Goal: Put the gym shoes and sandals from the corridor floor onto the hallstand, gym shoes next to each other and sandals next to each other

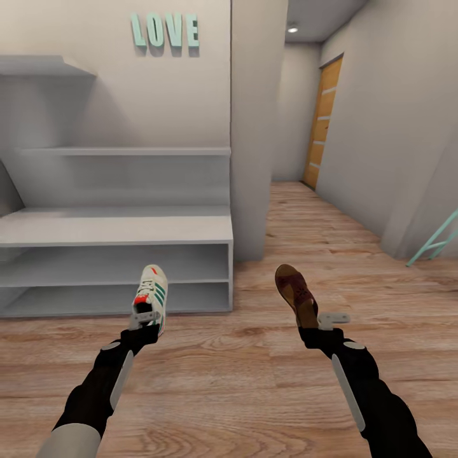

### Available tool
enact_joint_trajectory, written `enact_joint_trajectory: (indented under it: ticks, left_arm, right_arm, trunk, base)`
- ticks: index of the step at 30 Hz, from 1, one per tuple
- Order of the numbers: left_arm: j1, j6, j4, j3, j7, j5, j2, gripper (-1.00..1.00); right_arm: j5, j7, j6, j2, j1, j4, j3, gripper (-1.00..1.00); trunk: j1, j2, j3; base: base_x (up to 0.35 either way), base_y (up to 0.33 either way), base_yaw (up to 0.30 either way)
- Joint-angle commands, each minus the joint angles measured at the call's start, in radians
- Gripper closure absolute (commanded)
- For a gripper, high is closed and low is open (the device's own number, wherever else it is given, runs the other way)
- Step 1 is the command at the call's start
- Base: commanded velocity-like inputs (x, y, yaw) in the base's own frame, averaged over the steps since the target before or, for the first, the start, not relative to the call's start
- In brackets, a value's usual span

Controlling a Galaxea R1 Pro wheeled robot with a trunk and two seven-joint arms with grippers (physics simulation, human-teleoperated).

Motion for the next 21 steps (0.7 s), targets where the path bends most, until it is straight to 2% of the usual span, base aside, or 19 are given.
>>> enact_joint_trajectory:
  ticks: [1,4,8,14,17,21]
  left_arm:
    - [0.0,0.006,-0.001,0.004,-0.005,0.001,-0.001,1.0]
    - [0.0,0.007,-0.001,0.003,-0.005,0.0,-0.001,1.0]
    - [0.0,0.008,0.0,0.001,-0.005,-0.01,-0.002,1.0]
    - [0.001,0.01,0.005,-0.002,-0.005,-0.032,-0.003,1.0]
    - [0.001,0.045,0.006,-0.002,-0.005,-0.037,-0.003,1.0]
    - [0.0,0.123,0.004,-0.002,-0.006,-0.04,-0.003,1.0]
  right_arm:
    - [-0.001,-0.001,0.006,0.0,-0.001,-0.002,0.0,1.0]
    - [0.0,-0.001,0.006,0.0,0.0,-0.002,0.0,1.0]
    - [0.0,-0.002,0.006,0.0,-0.001,-0.002,-0.001,1.0]
    - [0.0,-0.002,0.006,0.0,-0.001,-0.002,-0.001,1.0]
    - [0.0,-0.002,0.006,-0.001,-0.001,-0.002,-0.006,1.0]
    - [0.0,-0.002,0.006,-0.001,0.0,-0.002,-0.011,1.0]
  trunk:
    - [0.0,0.0,-0.001]
    - [0.0,0.0,-0.001]
    - [0.0,0.0,-0.001]
    - [0.0,0.0,-0.001]
    - [0.0,0.0,-0.001]
    - [0.0,0.0,-0.001]
  base:
    - [0.0,0.293,0.0]
    - [0.0,0.234,0.0]
    - [0.0,0.065,-0.017]
    - [0.0,0.009,-0.201]
    - [0.0,0.001,-0.062]
    - [0.0,0.0,-0.015]
